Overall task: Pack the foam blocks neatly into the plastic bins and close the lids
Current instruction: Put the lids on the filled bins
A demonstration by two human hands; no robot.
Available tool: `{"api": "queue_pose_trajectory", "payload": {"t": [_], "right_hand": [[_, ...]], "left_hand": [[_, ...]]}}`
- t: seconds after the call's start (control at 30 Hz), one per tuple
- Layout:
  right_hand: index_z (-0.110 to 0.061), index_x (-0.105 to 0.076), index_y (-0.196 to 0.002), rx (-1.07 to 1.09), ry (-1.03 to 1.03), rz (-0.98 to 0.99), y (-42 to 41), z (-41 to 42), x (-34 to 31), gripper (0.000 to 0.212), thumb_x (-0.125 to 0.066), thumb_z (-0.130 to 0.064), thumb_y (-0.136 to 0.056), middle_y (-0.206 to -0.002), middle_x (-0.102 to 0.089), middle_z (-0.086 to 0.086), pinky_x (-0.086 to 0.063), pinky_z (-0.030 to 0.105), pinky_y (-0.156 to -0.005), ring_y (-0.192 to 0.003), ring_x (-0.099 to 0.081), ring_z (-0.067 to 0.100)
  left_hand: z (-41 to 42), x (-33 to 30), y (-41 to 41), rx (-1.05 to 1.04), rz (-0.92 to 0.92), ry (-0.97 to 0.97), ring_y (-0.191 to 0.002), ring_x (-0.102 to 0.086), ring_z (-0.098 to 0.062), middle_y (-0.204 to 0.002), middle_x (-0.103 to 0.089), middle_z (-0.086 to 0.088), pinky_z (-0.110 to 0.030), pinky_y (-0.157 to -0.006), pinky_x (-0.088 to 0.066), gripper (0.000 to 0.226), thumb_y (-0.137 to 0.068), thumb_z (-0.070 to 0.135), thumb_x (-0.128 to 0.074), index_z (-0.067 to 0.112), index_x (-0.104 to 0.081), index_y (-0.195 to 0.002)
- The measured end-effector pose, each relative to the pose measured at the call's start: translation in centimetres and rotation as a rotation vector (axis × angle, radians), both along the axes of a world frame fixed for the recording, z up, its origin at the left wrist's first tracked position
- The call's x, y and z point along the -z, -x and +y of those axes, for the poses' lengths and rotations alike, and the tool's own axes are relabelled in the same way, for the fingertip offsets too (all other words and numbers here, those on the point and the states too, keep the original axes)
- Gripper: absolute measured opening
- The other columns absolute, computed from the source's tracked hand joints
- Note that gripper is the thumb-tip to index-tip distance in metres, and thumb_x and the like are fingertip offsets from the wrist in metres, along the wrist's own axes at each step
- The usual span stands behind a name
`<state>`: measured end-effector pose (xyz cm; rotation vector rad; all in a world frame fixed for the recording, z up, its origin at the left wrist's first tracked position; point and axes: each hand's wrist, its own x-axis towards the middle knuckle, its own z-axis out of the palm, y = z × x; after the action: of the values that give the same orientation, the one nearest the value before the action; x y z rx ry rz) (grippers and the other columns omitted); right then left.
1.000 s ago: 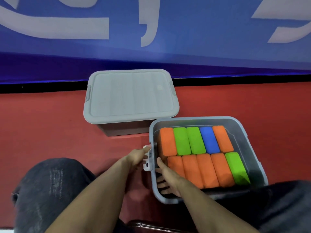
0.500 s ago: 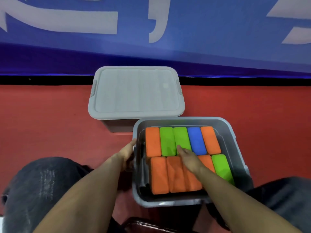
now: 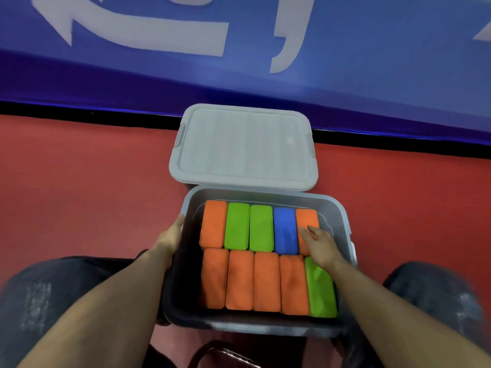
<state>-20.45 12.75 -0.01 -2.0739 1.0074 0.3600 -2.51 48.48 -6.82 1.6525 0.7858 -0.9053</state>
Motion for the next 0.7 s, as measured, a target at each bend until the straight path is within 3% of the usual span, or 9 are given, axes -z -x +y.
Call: {"api": "queue_pose_trajectory", "payload": {"t": [0.07,0.13,0.17,0.23,0.33,0.43,0.5,0.57,0.7], "right_hand": [[-0.017,-0.045,-0.151,-0.027,-0.016,-0.011,-1.0,1.3,0.5,0.099,-0.036,-0.082,-0.077,-0.159,-0.038,0.010,-0.029,0.046,-0.122,-0.145,-0.039,0.028],[-0.015,-0.044,-0.152,-0.094,-0.025,-0.018,-1.8,3.0,0.7,0.086,-0.043,-0.073,-0.089,-0.160,-0.036,0.010,-0.025,0.043,-0.123,-0.147,-0.034,0.026],[-0.015,-0.042,-0.153,-0.132,-0.024,-0.030,-2.1,3.9,0.7,0.078,-0.046,-0.066,-0.094,-0.161,-0.034,0.010,-0.022,0.041,-0.124,-0.149,-0.031,0.025],[-0.016,-0.039,-0.155,-0.231,-0.004,-0.048,-2.5,5.5,0.4,0.070,-0.049,-0.056,-0.100,-0.164,-0.028,0.008,-0.018,0.037,-0.125,-0.152,-0.024,0.023],[-0.022,-0.032,-0.158,-0.371,0.047,-0.070,-3.0,6.7,0.1,0.071,-0.050,-0.057,-0.100,-0.167,-0.022,0.004,-0.016,0.035,-0.125,-0.154,-0.018,0.020],[-0.027,-0.025,-0.160,-0.502,0.204,-0.059,-3.1,7.1,-0.3,0.073,-0.047,-0.060,-0.099,-0.168,-0.021,0.001,-0.016,0.035,-0.125,-0.154,-0.018,0.019],[-0.028,-0.023,-0.161,-0.564,0.305,-0.054,-3.3,7.8,-0.5,0.074,-0.042,-0.063,-0.099,-0.168,-0.020,0.002,-0.015,0.036,-0.126,-0.154,-0.017,0.021],[-0.028,-0.021,-0.161,-0.618,0.357,-0.050,-3.9,8.8,-0.7,0.075,-0.038,-0.066,-0.099,-0.168,-0.019,0.003,-0.013,0.037,-0.126,-0.155,-0.016,0.023],[-0.029,-0.016,-0.162,-0.678,0.392,-0.055,-4.9,10.7,-1.6,0.074,-0.034,-0.065,-0.100,-0.169,-0.016,0.002,-0.010,0.039,-0.127,-0.155,-0.014,0.024]], "left_hand": [[0.4,-2.6,0.9,-0.005,0.009,-0.020,-0.096,-0.073,-0.039,-0.106,-0.075,-0.020,-0.049,-0.094,-0.056,0.106,-0.058,0.090,-0.065,0.005,-0.068,-0.122],[0.2,-5.2,1.5,-0.021,-0.073,-0.048,-0.099,-0.070,-0.037,-0.112,-0.072,-0.021,-0.045,-0.093,-0.055,0.081,-0.085,0.074,-0.058,0.003,-0.064,-0.124],[0.5,-5.4,1.6,-0.026,-0.078,-0.050,-0.099,-0.069,-0.036,-0.113,-0.071,-0.021,-0.044,-0.091,-0.055,0.076,-0.089,0.070,-0.057,0.003,-0.063,-0.123],[1.3,-4.8,1.5,-0.022,-0.067,-0.033,-0.097,-0.070,-0.038,-0.111,-0.072,-0.020,-0.047,-0.093,-0.056,0.088,-0.079,0.078,-0.059,0.002,-0.064,-0.122],[4.3,2.2,-0.8,-0.051,-0.069,-0.080,-0.103,-0.069,-0.041,-0.117,-0.071,-0.017,-0.056,-0.098,-0.053,0.120,-0.045,0.095,-0.061,0.012,-0.062,-0.132],[3.6,-1.1,-0.2,-0.060,-0.075,-0.167,-0.115,-0.062,-0.044,-0.131,-0.064,-0.019,-0.057,-0.103,-0.048,0.116,-0.057,0.090,-0.060,0.008,-0.055,-0.139],[2.1,-5.3,1.0,0.046,-0.186,-0.295,-0.125,-0.054,-0.044,-0.138,-0.057,-0.022,-0.053,-0.109,-0.043,0.097,-0.075,0.077,-0.057,0.006,-0.053,-0.141],[1.1,-7.0,1.5,0.280,-0.343,-0.456,-0.133,-0.044,-0.042,-0.143,-0.048,-0.022,-0.050,-0.114,-0.036,0.082,-0.086,0.069,-0.052,0.011,-0.049,-0.144],[-1.3,-8.7,2.5,0.720,-0.615,-0.556,-0.140,-0.036,-0.037,-0.151,-0.039,-0.015,-0.045,-0.117,-0.030,0.073,-0.093,0.059,-0.055,0.018,-0.039,-0.152]]}}
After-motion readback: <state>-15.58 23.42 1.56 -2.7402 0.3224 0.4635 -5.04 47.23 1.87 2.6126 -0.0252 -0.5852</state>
